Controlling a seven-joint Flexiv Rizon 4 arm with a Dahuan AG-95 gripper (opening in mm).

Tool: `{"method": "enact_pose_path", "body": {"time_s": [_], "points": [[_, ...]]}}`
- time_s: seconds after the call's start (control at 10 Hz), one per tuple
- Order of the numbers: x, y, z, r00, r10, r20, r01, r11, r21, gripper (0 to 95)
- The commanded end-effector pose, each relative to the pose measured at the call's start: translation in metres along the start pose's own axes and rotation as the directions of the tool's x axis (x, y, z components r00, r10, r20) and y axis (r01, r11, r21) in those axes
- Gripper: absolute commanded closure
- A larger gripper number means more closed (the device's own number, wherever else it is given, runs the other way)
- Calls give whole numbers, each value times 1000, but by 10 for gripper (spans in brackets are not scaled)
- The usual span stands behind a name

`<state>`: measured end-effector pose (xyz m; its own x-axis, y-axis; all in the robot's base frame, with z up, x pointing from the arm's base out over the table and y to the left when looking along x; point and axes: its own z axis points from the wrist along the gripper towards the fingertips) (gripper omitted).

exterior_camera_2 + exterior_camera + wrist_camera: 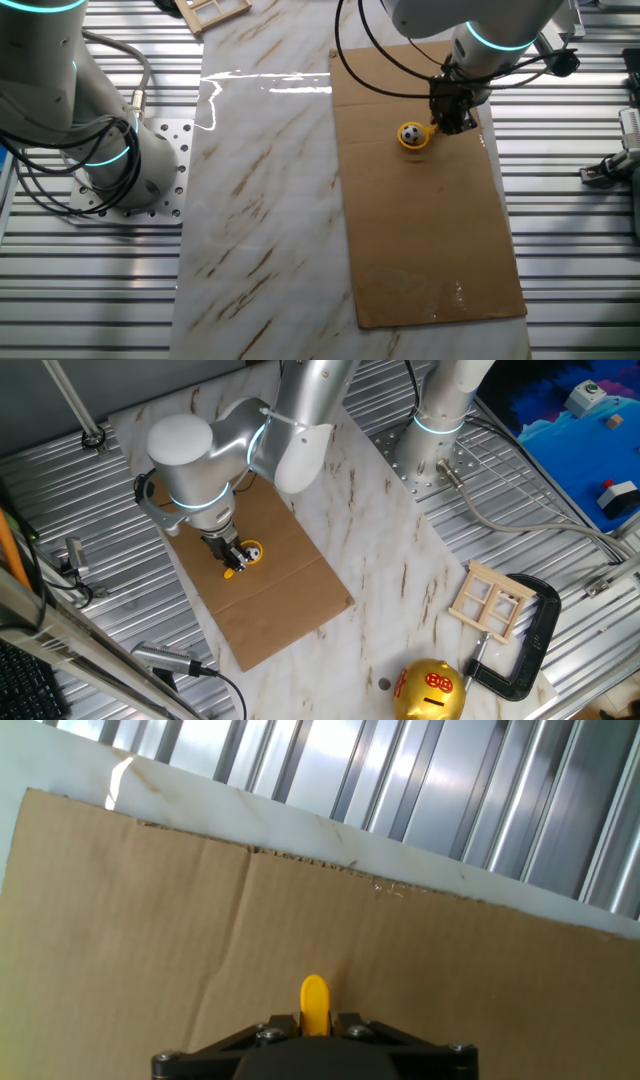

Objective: Remove the bubble ring from the ball

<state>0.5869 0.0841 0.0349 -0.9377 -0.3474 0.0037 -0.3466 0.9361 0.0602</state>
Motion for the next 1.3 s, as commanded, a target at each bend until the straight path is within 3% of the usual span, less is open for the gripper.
{"method": "enact_pose_path", "body": {"time_s": [0.1,0.5,1.3], "points": [[0,0,0,1000,0,-1,0,1000,0,950],[0,1,-2,1000,6,-5,-6,1000,-4,950],[-3,8,-19,999,34,-17,-35,999,-18,950]]}}
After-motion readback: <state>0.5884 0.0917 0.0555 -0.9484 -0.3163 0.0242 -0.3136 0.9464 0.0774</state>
